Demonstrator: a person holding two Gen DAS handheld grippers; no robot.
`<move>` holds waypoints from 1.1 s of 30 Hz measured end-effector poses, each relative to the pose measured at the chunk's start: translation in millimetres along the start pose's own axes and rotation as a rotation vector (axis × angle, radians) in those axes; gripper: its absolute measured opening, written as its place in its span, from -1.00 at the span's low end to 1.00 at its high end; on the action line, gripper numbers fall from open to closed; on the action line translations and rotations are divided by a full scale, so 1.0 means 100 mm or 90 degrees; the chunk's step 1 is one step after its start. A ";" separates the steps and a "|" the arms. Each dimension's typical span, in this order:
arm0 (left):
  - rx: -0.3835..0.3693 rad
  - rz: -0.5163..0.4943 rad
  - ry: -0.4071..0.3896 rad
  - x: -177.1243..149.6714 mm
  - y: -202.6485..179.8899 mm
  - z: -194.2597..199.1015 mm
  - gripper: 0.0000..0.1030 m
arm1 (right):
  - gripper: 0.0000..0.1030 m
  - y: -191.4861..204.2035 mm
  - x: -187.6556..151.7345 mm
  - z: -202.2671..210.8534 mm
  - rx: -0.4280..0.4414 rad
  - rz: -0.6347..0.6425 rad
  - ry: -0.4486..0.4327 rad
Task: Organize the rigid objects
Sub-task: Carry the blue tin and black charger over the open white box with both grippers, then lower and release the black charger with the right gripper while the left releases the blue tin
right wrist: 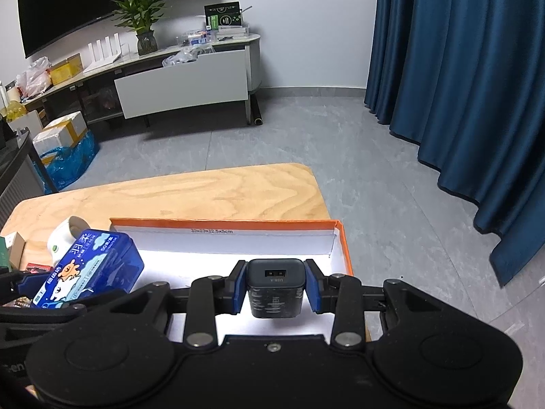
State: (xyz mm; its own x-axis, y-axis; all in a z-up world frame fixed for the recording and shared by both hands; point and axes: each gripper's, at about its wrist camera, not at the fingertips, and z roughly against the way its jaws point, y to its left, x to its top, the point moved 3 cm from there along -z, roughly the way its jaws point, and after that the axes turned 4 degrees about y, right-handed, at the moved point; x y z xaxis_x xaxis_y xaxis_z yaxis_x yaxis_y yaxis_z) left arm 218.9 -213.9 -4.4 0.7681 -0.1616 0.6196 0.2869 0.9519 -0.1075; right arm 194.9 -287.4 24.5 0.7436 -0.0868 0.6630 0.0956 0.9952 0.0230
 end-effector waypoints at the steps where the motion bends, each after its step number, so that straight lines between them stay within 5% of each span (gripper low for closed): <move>1: -0.001 -0.001 0.001 0.00 0.00 -0.01 0.22 | -0.16 0.00 0.00 -0.02 0.001 -0.001 0.002; 10: -0.008 0.001 0.014 0.03 -0.02 -0.17 0.22 | -0.16 -0.01 0.07 -0.16 -0.005 -0.005 -0.002; 14: -0.013 0.005 0.018 0.04 -0.02 -0.23 0.22 | 0.20 -0.08 0.12 -0.16 0.005 -0.024 -0.021; 22: -0.046 0.010 0.028 0.06 -0.10 -0.38 0.23 | 0.29 -0.25 0.12 0.15 -0.023 -0.049 -0.080; 26: -0.045 0.002 0.028 0.06 -0.17 -0.36 0.65 | 0.44 -0.30 0.07 0.29 -0.051 -0.044 -0.087; 33: -0.011 -0.009 0.029 0.01 -0.13 -0.10 0.86 | 0.59 -0.32 -0.10 0.46 -0.046 -0.058 -0.079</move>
State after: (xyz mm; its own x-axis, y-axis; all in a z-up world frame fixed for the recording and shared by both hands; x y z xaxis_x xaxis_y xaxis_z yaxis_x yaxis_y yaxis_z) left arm 221.6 -228.8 -10.0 0.7890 -0.1878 0.5849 0.3082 0.9447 -0.1125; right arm 154.0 -315.7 52.0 0.6420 -0.1661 0.7485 0.2101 0.9770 0.0366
